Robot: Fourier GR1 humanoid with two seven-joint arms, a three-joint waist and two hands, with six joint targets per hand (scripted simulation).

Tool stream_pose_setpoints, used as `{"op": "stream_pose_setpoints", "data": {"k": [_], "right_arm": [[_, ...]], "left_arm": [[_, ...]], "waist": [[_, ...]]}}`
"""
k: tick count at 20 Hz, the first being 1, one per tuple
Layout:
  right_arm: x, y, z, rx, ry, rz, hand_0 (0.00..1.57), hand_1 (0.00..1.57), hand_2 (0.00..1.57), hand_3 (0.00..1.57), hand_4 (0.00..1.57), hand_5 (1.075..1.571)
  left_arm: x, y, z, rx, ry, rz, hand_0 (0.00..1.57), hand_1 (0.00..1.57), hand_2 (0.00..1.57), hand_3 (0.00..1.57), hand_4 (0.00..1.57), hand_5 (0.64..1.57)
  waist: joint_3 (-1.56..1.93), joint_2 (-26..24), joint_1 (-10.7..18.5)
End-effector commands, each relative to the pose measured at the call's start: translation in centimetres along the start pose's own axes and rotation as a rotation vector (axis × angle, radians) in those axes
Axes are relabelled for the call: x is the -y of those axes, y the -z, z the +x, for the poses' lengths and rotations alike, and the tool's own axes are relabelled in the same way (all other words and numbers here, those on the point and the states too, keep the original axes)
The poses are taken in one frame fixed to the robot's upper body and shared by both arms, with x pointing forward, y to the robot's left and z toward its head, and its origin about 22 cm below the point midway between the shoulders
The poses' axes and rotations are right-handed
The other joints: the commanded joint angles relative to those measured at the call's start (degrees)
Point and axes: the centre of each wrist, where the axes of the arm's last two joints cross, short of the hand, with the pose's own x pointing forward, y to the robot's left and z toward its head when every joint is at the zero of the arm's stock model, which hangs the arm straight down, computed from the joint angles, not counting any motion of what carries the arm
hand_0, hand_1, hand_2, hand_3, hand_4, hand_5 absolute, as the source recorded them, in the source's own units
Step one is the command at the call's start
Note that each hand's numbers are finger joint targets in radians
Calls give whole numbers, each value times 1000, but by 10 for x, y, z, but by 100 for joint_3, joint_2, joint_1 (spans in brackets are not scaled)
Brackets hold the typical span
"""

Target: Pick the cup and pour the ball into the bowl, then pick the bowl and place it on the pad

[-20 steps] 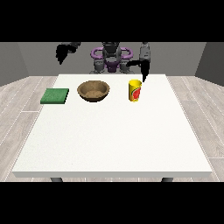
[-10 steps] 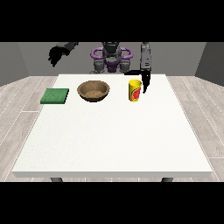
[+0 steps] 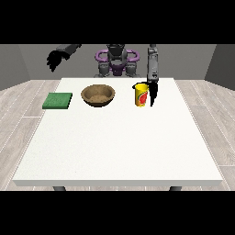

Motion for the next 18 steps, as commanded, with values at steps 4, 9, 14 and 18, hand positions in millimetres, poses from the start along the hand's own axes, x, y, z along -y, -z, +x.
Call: {"op": "stream_pose_setpoints", "data": {"k": [4,9,14,18], "right_arm": [[13,14,36,76,14,78,0,0,0,140,647,1569],[48,16,54,84,-6,30,0,0,0,166,637,1566],[65,13,27,-78,7,-11,0,0,0,293,636,1567],[70,11,12,-178,17,-43,0,0,0,276,639,1564]], "left_arm": [[1,-23,-29,45,223,77,1226,1226,1571,1571,1336,1481],[-5,-11,-27,71,228,94,1284,1284,1571,1571,1381,1449],[36,13,-7,16,391,46,1267,1267,1571,1571,1401,1432],[71,17,0,23,605,-31,1298,1298,1571,1571,1398,1488]], "waist": [[-5,391,-497],[-2,400,-411],[8,-538,-147],[22,-1129,-23]]}}
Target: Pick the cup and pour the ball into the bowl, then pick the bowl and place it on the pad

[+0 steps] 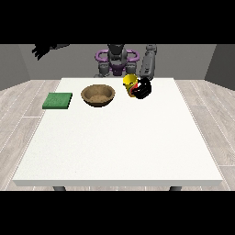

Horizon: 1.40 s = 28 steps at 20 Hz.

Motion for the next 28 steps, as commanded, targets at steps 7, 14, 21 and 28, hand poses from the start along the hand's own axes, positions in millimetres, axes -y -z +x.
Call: {"op": "stream_pose_setpoints", "data": {"k": [7,14,21,28], "right_arm": [[10,-3,-41,-127,31,-36,0,0,0,103,669,1559],[57,-19,-50,-185,40,-99,0,0,0,0,685,1559],[46,-13,-66,-228,41,-45,0,0,0,154,697,1557],[37,7,-75,-190,62,-40,0,0,0,300,699,1555]], "left_arm": [[52,29,54,98,584,-101,1362,1362,1571,1571,1448,1533],[105,21,86,147,843,-211,1361,1361,1571,1571,1441,1545],[131,25,124,203,1163,-180,1367,1367,1571,1571,1312,1563],[148,23,170,298,1448,-193,730,730,1571,1569,1012,1570]], "waist": [[10,-680,111],[1,-966,460],[-2,-1214,295],[-4,-993,183]]}}
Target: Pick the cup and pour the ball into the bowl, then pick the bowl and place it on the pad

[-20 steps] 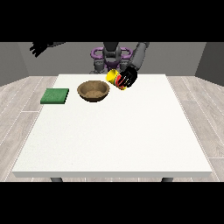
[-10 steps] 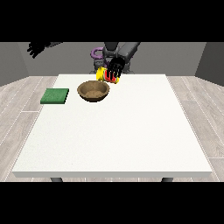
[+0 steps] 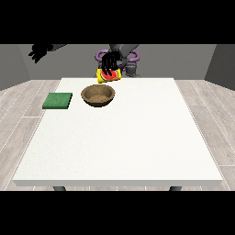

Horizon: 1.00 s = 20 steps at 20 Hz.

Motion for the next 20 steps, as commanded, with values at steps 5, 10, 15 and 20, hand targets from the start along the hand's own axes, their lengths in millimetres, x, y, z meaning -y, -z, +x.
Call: {"op": "stream_pose_setpoints", "data": {"k": [5,10,15,20], "right_arm": [[-20,12,-16,-20,2,38,0,0,0,329,686,1549],[-14,8,-6,-32,18,2,0,0,0,143,726,1546],[-7,-9,-25,-82,-11,-88,0,0,0,143,726,1546],[-14,-11,-31,-82,0,-146,0,0,0,132,777,1559]], "left_arm": [[-25,-15,30,82,225,-66,333,333,1276,1571,1091,1569],[-9,-32,31,118,204,-73,0,0,1056,1547,1106,1570],[-16,-13,-32,-34,-239,3,805,805,1571,1563,1168,1561],[-39,1,-90,-189,-757,63,635,635,936,669,1285,1545]], "waist": [[-7,-65,-221],[-11,-155,15],[-35,-464,600],[-82,-456,1086]]}}
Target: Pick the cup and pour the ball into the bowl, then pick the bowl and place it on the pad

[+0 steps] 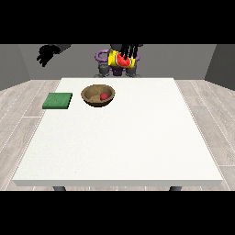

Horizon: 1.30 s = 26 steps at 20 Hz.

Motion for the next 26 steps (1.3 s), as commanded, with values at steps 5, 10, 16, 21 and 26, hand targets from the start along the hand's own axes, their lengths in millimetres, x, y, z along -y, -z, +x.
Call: {"op": "stream_pose_setpoints", "data": {"k": [5,10,16,21,26], "right_arm": [[-11,-2,-12,0,-6,-73,0,0,0,0,788,1555],[-23,-16,-49,-49,46,-140,0,0,0,0,747,1563],[-45,3,-44,54,87,-159,0,0,0,0,737,1565],[-69,-3,-81,48,116,-128,0,0,0,0,701,1565],[-61,13,-84,28,104,-147,0,0,0,0,582,1558]], "left_arm": [[-75,19,-58,-150,-870,118,0,0,0,0,1120,1570],[-118,19,-128,-42,-1150,87,0,0,0,0,1054,1566],[-173,13,-204,77,-1250,75,0,0,0,0,1055,1558],[-183,-6,-244,84,-1234,81,0,0,0,0,1023,1560],[-188,-19,-251,71,-1247,64,0,0,0,0,1001,1542]], "waist": [[-48,167,648],[11,440,1081],[37,1180,1243],[41,1441,1097],[43,1358,1168]]}}
